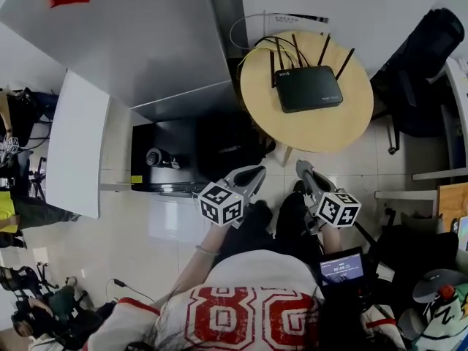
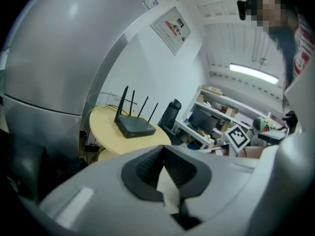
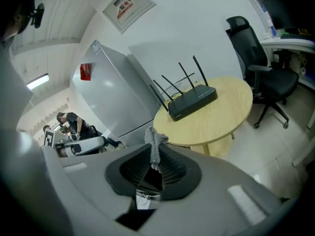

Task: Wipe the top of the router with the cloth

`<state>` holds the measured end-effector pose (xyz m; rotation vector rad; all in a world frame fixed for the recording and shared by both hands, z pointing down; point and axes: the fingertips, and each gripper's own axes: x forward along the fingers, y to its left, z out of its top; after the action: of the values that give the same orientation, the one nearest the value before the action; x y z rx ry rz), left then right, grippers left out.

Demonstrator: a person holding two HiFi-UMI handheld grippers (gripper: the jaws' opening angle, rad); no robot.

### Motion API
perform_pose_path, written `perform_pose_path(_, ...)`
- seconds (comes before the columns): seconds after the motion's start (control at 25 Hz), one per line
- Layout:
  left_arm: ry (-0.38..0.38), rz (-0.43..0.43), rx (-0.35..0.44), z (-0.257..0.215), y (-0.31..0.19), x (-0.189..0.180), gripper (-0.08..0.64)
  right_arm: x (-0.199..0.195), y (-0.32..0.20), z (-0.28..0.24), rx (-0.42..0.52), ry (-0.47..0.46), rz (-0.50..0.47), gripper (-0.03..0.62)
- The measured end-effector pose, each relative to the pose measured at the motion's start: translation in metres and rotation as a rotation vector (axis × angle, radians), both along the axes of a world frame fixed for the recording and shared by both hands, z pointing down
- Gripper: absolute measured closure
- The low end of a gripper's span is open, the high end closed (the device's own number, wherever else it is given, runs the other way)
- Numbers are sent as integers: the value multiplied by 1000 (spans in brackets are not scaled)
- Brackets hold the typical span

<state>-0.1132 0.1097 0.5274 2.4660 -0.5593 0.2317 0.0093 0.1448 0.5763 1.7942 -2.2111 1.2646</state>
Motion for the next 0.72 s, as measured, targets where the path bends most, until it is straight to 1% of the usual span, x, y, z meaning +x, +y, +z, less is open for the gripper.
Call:
perform_pose_path(0.16,35,29,22,-10,6,1,560,-1,21,-3,5,6,55,549)
perform_pose_path(0.24,54,50,37,-16,17,7,560,6,28,-5,14,10,76,549)
perform_pose_path(0.32,56,71,47,-18,28,14,560,13,34,-8,22,27,86,549)
perform_pose_path(0.44,39,85,57,-19,35,22,560,19,40,-20,53,42,88,549)
perform_pose_path(0.6,59,88,54,-26,42,38,560,19,51,-34,82,58,62,549)
perform_pose_path(0.72,49,127,55,-28,57,50,560,21,60,-32,80,48,56,549)
